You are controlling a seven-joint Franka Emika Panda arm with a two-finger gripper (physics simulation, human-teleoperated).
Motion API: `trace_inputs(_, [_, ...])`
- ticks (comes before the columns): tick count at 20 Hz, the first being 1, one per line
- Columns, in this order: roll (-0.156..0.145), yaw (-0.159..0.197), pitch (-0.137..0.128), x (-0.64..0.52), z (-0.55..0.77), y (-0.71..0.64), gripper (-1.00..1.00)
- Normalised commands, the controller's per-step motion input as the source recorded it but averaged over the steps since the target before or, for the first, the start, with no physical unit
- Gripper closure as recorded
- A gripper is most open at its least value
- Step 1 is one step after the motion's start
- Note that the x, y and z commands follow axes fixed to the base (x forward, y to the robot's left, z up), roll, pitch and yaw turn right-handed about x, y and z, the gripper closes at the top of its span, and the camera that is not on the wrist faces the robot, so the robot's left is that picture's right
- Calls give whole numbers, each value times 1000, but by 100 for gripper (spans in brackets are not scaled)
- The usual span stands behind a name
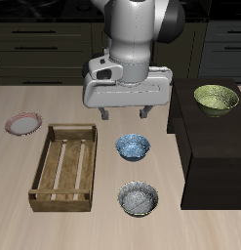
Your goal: Place the black bowl and the blue bowl in the wooden tray
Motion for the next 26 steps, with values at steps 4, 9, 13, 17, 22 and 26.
trace_inputs(4, [-44, 77, -47, 71, 157, -239, -100])
trace_inputs(9, [-11, 48, -32, 202, 114, -120, -100])
trace_inputs(13, [27, 36, 6, 180, -191, 61, -100])
trace_inputs(17, [29, 68, 30, 238, -520, 47, -100])
trace_inputs(22, [0, 124, 6, 227, -474, -65, -100])
trace_inputs(26, [-34, 41, 2, 133, -194, -255, -100])
